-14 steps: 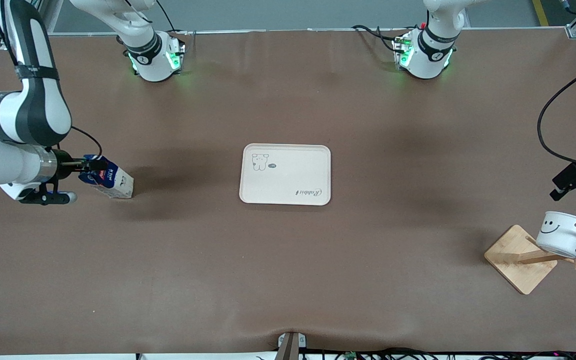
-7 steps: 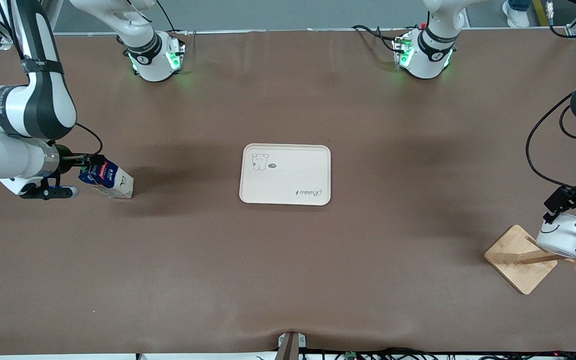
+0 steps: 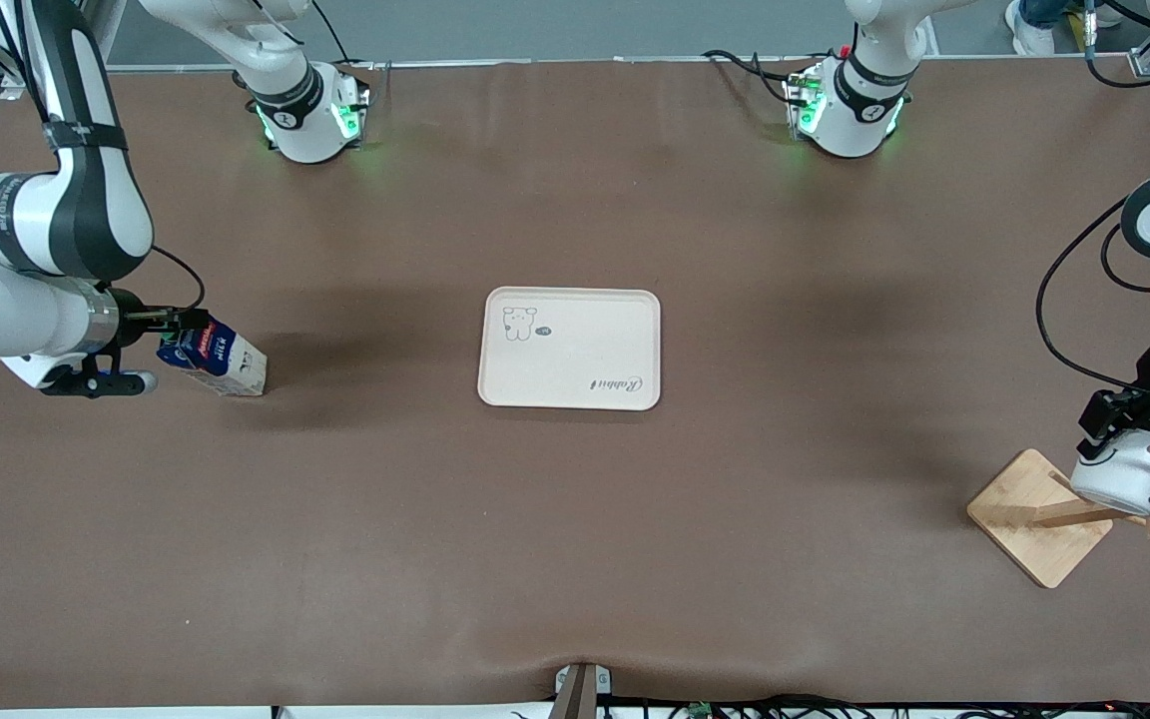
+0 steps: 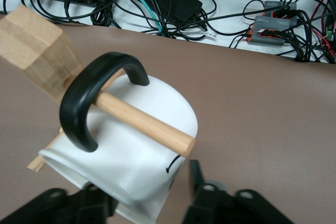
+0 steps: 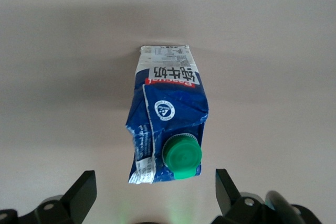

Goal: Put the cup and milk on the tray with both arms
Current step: 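Grasp the carton with the right gripper while the left gripper grasps the mug, then lift the white mug off the wooden stand with the left gripper toward the tray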

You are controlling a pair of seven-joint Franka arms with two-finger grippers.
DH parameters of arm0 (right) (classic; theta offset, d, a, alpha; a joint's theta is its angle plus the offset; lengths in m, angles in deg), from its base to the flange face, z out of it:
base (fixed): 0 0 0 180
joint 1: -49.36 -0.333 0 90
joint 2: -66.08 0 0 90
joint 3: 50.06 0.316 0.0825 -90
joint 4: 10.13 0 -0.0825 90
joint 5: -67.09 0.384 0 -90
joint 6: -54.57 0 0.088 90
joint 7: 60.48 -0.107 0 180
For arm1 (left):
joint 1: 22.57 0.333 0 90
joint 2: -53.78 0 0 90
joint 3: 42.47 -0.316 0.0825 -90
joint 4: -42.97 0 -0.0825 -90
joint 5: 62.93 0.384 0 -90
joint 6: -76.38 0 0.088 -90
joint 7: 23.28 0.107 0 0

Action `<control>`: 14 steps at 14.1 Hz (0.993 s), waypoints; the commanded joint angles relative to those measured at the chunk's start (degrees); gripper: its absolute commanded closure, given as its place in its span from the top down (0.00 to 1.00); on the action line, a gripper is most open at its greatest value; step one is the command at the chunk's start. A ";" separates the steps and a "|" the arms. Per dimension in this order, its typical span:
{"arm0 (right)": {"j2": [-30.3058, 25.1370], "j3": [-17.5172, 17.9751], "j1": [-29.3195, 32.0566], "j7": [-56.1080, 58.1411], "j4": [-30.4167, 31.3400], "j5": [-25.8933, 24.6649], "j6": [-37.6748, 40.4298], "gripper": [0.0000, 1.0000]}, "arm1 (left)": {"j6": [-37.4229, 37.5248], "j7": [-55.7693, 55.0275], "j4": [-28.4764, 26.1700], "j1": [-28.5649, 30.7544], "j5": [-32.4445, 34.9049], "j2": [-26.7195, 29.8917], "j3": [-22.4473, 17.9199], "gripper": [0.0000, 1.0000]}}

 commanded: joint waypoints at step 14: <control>-0.74 0.47 2.04 -1.54 8.62 -1.25 -12.84 1.00 | 20.97 1.05 0.77 0.03 -1.51 9.07 1.51 0.00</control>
